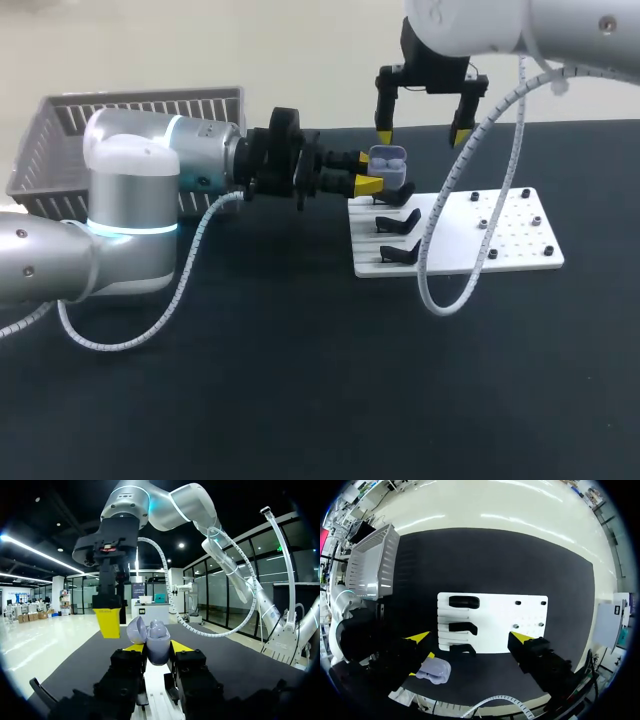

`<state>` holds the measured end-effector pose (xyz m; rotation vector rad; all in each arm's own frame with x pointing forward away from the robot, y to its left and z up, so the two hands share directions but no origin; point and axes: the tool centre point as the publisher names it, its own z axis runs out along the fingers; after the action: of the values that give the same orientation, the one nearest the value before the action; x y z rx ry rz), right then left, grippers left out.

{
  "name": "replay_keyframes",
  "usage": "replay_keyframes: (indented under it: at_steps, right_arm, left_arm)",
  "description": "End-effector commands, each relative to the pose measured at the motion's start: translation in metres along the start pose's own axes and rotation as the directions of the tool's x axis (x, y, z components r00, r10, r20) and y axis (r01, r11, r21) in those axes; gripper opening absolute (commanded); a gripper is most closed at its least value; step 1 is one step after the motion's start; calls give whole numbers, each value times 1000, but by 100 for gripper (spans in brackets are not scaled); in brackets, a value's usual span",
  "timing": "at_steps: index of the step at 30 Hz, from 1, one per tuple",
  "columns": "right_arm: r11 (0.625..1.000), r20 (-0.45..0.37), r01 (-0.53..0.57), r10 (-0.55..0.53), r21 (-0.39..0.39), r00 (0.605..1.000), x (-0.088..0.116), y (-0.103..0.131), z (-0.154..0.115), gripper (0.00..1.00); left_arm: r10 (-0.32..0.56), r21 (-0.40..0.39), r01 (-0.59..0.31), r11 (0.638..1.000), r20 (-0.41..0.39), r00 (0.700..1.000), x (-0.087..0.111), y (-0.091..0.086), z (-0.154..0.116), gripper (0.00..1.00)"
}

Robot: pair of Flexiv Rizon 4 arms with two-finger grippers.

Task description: Pick up each earbud case from the left stands, insert the matching earbuds, close the lid, and place the case in the box.

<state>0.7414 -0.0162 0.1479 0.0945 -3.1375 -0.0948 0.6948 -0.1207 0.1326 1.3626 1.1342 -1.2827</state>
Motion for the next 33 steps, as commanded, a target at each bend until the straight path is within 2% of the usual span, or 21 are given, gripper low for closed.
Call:
replay_keyframes:
  at_steps: [1,13,18,21,25,31,33]
  right_arm:
    - [1000,12,12,-12,0,1000,13,2,-5,100]
    - [999,-15,51,-51,-6,999,28,12,-7,100]
    - [998,168,22,-30,52,985,38,5,-30,100]
    - [997,231,19,-36,74,972,46,3,-47,100]
    - [993,322,87,-108,78,941,61,6,-69,100]
    - [979,452,197,-198,50,870,82,16,-94,100]
    - [972,486,232,-225,47,845,88,20,-99,100]
  left_arm:
    - [1,-1,-1,1000,1,1000,0,0,0,0]
    - [1,-1,-1,1000,1,1000,0,0,0,0]
    - [1,-1,-1,1000,1,1000,0,0,0,0]
    - [1,-1,-1,1000,1,1000,0,0,0,0]
    - [1,-1,-1,1000,1,1000,0,0,0,0]
    - [1,-1,-1,1000,1,1000,0,0,0,0]
    - [-29,-32,29,999,9,1000,-1,-2,-5,0]
